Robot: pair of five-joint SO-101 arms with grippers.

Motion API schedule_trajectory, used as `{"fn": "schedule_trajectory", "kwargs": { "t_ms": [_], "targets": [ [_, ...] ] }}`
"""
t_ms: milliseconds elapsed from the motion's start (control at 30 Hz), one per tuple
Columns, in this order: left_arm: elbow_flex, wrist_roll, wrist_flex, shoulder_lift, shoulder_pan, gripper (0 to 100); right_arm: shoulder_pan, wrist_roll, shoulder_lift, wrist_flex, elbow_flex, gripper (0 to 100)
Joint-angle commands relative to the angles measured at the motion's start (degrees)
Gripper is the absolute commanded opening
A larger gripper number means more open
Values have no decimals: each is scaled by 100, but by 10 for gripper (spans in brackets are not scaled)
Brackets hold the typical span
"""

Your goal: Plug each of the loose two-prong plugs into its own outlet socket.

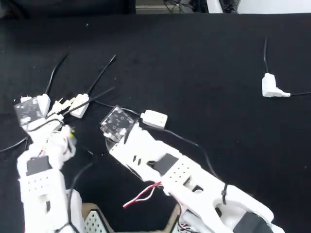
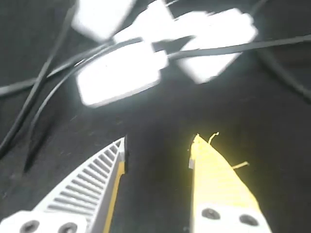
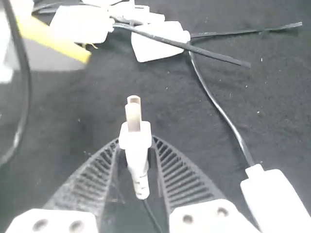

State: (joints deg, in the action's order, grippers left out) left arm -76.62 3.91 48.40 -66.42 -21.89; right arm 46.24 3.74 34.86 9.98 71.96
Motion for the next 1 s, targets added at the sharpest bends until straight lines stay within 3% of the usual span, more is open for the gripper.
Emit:
{"fn": "schedule_trajectory", "kwargs": {
  "t_ms": [0, 467, 967],
  "targets": [
    [4, 35, -18, -985, 796, 220, 79, -176, 215, -316, 13, 11],
    [-391, 62, 246, -2312, 2149, 220, 123, -193, 251, -273, 110, 11],
    [-945, 9, 70, -2312, 1912, 220, 492, -149, 268, -88, 66, 11]
  ]
}}
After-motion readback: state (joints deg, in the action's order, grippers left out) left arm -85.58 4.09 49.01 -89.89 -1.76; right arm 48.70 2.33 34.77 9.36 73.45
